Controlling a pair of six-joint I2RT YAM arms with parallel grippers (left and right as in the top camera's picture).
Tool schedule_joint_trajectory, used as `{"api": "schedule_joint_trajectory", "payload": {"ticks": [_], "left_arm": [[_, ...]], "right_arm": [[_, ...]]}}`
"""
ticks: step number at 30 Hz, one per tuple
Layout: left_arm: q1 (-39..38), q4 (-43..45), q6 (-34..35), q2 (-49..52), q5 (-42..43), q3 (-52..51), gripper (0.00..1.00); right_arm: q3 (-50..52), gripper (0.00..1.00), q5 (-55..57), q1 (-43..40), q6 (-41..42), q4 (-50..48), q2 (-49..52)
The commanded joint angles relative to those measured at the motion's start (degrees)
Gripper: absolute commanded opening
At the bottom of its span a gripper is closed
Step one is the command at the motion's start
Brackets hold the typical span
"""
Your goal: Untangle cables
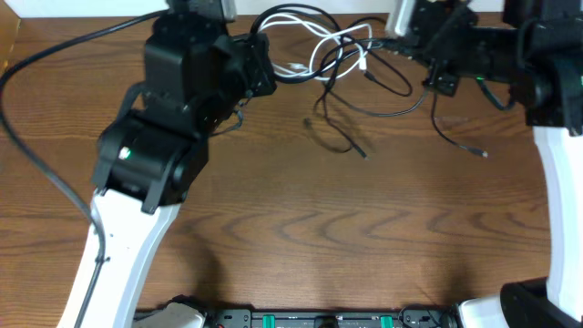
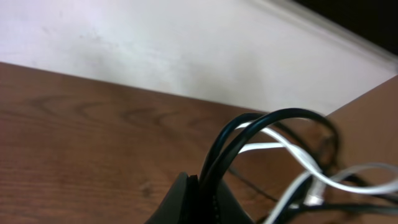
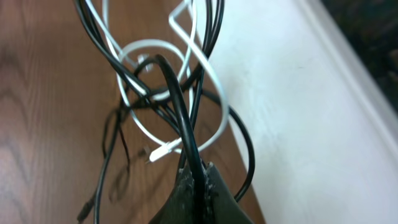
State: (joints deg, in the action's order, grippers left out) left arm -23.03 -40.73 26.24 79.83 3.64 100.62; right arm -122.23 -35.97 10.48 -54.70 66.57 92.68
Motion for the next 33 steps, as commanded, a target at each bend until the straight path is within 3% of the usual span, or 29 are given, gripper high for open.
{"api": "schedule_joint_trajectory", "payload": {"ticks": [1,16,26,29,30,33], "left_arm": [[0.5,-0.4,-3.4,4.0,-1.7,1.0,0.08],[5.2,0.1,-6.8,12.2,-3.8,1.0,0.08],[19.1,-4.3,-8.7,12.3,-4.1,0.8,0.08],[20.2,-5.3,-10.7,12.0,3.6,0.8,0.08],[19.6,-5.1,-11.6,12.0,6.7,0.8,0.08],[16.0,-4.7,-11.7,11.8,7.4,0.9,0.08]], "right_arm": [[0.0,0.01,0.6,-1.2,2.2,-0.2,-2.5],[0.0,0.01,7.0,-1.5,7.6,-7.3,-9.3],[0.0,0.01,22.7,-1.7,7.5,-5.0,-14.3],[0.0,0.01,23.8,-2.4,7.3,-3.3,-14.9],[0.0,0.02,23.7,-2.4,7.4,-2.8,-14.8],[0.0,0.29,22.1,-2.4,9.3,-1.9,-14.4]]}}
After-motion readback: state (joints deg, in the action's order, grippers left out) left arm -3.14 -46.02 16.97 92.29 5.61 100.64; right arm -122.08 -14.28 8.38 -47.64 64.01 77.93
